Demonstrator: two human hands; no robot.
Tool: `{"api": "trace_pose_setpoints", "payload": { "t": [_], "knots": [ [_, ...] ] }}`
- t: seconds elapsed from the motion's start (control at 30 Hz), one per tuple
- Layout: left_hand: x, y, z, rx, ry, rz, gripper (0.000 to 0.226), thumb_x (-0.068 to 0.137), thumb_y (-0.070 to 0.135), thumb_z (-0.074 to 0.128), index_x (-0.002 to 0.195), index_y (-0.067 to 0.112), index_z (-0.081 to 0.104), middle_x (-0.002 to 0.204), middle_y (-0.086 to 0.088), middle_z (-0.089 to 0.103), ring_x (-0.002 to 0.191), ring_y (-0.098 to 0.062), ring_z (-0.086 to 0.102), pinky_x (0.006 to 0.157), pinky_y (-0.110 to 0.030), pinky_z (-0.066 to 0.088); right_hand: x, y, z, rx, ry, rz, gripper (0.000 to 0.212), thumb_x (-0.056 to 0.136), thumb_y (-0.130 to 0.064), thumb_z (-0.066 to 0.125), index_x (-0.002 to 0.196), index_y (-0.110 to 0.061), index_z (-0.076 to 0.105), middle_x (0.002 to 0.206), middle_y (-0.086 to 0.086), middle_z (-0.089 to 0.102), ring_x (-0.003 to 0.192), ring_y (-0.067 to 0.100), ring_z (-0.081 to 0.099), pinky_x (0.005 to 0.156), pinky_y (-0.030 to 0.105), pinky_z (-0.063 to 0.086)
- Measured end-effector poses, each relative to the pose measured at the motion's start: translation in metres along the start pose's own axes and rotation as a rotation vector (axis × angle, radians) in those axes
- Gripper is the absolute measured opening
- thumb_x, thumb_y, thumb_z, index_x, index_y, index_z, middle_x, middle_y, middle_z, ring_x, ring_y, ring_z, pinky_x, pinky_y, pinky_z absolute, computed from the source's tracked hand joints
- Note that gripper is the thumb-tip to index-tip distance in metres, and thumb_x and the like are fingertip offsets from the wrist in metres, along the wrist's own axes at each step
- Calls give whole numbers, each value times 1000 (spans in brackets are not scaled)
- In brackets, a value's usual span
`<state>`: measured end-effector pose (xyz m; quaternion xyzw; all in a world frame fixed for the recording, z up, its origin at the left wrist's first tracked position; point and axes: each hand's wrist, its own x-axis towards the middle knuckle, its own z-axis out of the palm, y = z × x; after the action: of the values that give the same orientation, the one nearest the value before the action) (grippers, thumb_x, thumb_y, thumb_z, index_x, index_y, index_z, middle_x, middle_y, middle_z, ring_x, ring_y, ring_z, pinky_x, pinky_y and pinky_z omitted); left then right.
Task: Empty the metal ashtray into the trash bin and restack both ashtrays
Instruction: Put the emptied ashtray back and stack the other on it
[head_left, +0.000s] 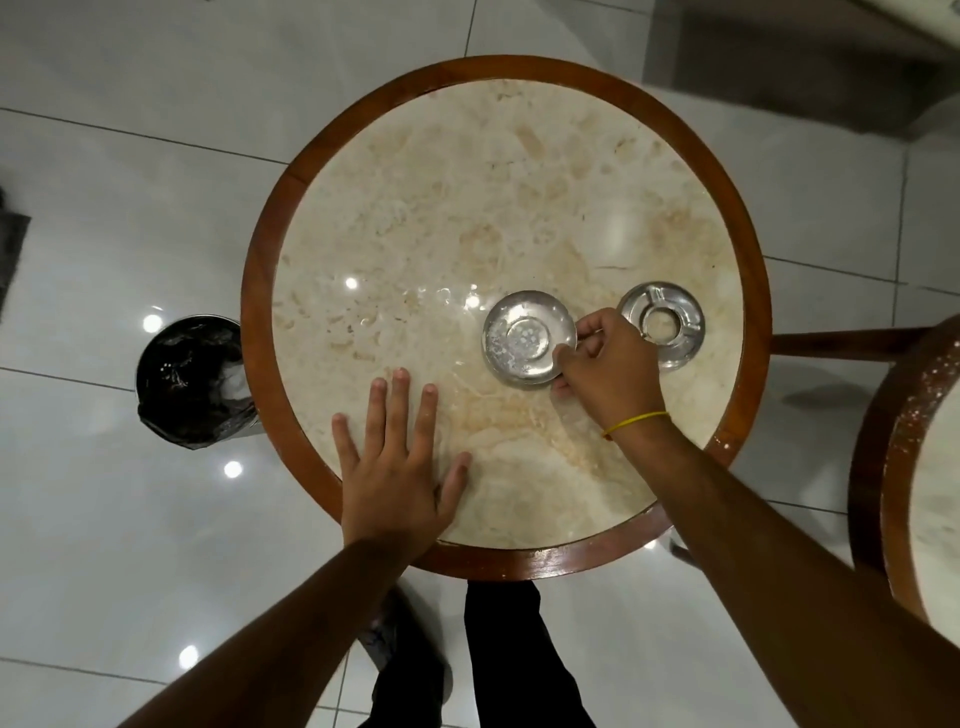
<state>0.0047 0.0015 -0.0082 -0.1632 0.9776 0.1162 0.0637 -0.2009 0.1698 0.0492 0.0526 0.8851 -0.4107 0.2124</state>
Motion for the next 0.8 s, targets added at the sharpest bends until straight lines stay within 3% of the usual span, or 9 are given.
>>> {"api": "trace_pose_setpoints", "payload": {
  "t": [0.13, 0.23, 0.3, 0.43, 0.5, 0.57, 0.7, 0.8],
  "knots": [
    [0, 1, -1, 6, 1, -2, 87, 106, 72, 30, 175, 18, 23, 184, -14, 9, 171, -36, 6, 132, -71, 6, -2, -3, -3, -99, -5, -79, 18, 80, -18, 72, 95, -18, 62, 71, 4, 67, 69, 22, 71, 75, 42, 60],
    [0, 0, 0, 10, 3, -1, 87, 106, 71, 30, 175, 18, 24, 184, -14, 10, 171, -37, 7, 132, -71, 7, 2, -7, -20, -232, 83, -249, 16, 80, -14, 68, 96, -11, 65, 72, 1, 64, 68, 16, 61, 69, 31, 52],
    [1, 0, 0, 4, 10, -1, 87, 106, 70, 32, 175, 18, 24, 184, -15, 11, 171, -37, 8, 132, -72, 8, 9, -7, -36, -350, 155, -355, 23, 78, -17, 66, 100, -10, 66, 85, 3, 62, 77, 18, 58, 72, 29, 47],
    [1, 0, 1, 6, 21, 0, 86, 106, 69, 33, 174, 17, 27, 183, -15, 13, 170, -37, 10, 131, -72, 8, 25, -2, -62, -687, 127, -262, 63, 74, -29, 78, 131, -15, 57, 135, 14, 49, 118, 42, 48, 92, 44, 46],
    [1, 0, 2, 7, 24, -1, 86, 106, 69, 34, 174, 17, 28, 183, -15, 13, 170, -38, 10, 131, -72, 9, 31, 0, -68, -738, 18, -149, 80, 70, -33, 83, 140, -22, 46, 145, 11, 38, 125, 44, 42, 95, 51, 47],
    [1, -1, 3, 6, 25, 0, 86, 105, 68, 35, 174, 17, 28, 183, -15, 13, 170, -38, 11, 131, -73, 9, 36, 5, -69, -726, -58, -100, 85, 70, -32, 86, 142, -25, 41, 146, 10, 33, 125, 44, 40, 95, 48, 46],
    [1, -1, 3, 7, 21, 1, 86, 106, 70, 30, 174, 17, 26, 183, -15, 12, 170, -37, 9, 131, -73, 10, 42, 7, -65, -726, -49, -124, 82, 71, -26, 86, 141, -23, 43, 139, 14, 34, 119, 44, 41, 90, 38, 44],
    [0, -1, 3, 13, 17, 4, 86, 107, 70, 29, 175, 18, 24, 184, -14, 10, 171, -36, 7, 131, -74, 10, 44, 3, -62, -726, -48, -127, 86, 63, -32, 88, 136, -23, 45, 134, 14, 35, 117, 42, 40, 88, 43, 51]
  ]
}}
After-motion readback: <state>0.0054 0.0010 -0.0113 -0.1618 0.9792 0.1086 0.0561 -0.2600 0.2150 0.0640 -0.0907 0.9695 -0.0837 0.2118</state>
